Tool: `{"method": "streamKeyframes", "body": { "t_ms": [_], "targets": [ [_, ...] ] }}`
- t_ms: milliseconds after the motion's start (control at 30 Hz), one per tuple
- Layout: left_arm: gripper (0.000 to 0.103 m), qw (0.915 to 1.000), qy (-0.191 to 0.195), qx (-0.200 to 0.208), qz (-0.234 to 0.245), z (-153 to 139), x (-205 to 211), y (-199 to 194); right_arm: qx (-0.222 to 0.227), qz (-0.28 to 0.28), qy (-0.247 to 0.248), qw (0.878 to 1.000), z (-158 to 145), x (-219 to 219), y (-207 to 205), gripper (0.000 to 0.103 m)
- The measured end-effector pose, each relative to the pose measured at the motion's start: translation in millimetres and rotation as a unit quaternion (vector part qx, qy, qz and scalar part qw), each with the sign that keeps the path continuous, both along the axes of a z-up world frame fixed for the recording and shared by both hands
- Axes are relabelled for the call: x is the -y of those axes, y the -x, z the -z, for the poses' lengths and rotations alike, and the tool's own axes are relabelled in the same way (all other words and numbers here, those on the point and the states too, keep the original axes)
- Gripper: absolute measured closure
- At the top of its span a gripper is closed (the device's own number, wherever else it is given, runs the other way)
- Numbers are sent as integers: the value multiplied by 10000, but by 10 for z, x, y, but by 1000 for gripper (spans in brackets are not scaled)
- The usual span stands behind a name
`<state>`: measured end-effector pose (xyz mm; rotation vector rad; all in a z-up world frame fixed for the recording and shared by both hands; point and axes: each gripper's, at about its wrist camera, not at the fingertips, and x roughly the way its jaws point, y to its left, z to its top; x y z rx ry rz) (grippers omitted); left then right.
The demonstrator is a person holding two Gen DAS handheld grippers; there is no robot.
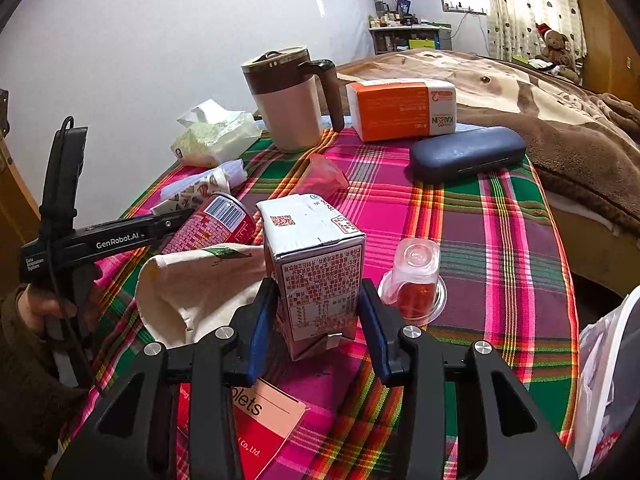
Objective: Collect trash
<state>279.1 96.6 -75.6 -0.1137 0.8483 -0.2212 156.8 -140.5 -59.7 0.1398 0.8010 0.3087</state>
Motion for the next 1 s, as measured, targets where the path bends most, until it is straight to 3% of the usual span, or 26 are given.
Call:
{"method": "streamKeyframes", "body": {
  "t_ms": [133,567,1000],
  "targets": [
    [65,9999,-25,88,-58,-29,-10,91,15,-5,-21,10000,-4,3,8,62],
    [66,9993,8,353,-86,-193,-18,488,172,45,-124,9998,-66,46,84,62],
    [66,9970,3,777,17,-554,160,1028,480,154,-230,9985,-266,201,353,62]
  ]
}}
